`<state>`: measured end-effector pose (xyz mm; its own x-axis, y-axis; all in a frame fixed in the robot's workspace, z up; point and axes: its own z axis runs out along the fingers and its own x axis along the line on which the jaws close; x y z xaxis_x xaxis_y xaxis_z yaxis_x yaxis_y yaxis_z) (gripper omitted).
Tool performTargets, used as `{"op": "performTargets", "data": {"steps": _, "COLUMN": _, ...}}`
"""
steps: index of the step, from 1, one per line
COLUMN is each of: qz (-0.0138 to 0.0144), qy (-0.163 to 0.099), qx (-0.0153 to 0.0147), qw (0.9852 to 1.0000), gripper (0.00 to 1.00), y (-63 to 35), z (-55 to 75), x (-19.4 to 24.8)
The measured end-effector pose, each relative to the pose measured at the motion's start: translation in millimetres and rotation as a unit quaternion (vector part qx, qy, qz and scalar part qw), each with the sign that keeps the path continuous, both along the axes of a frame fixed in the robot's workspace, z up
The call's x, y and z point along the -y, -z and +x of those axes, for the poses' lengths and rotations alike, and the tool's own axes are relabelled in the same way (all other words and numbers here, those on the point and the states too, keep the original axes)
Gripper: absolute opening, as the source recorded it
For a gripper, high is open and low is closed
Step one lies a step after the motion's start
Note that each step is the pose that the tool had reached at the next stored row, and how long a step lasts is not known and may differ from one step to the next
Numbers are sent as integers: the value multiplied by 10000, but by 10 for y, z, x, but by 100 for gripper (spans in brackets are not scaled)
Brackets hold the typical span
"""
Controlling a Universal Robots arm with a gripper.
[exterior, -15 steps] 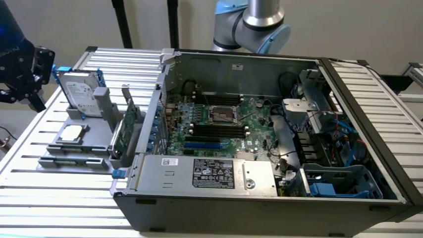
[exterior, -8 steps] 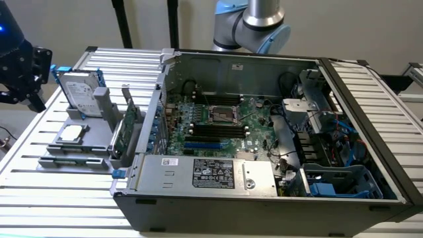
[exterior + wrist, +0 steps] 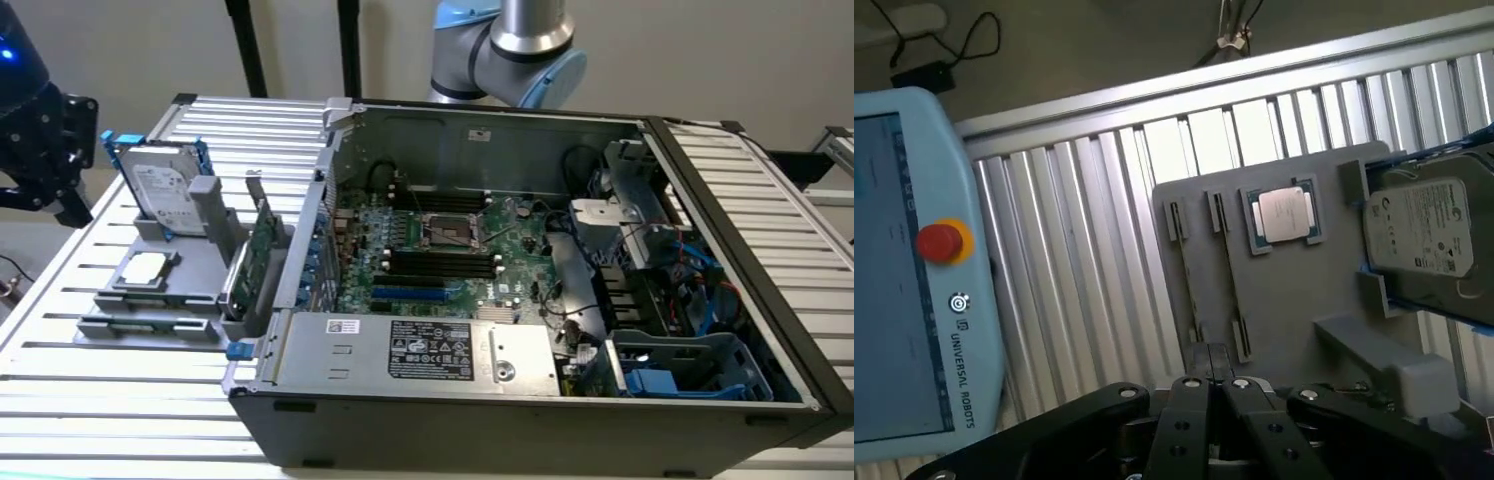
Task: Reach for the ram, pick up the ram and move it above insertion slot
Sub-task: 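Pick up the ram and move it above insertion slot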
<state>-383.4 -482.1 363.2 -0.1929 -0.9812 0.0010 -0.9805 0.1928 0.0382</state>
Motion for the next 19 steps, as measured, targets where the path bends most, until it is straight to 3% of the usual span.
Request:
{"op": "performTargets", "data": {"steps": 4, "qz": 0, "qy": -172, "qx": 0, "qw": 9999, "gripper": 12, "y": 0, "z": 3, "x": -1}}
{"op": "performTargets", "data": {"steps": 9, "qz": 0, "qy": -207, "qx": 2, "qw": 9998, "gripper": 31, "y": 11, "z": 5, "x": -1}}
{"op": "performTargets", "data": {"steps": 19, "qz": -9, "qy": -288, "qx": 9, "qw": 9996, "gripper": 31, "y": 174, "z": 5, "x": -3}}
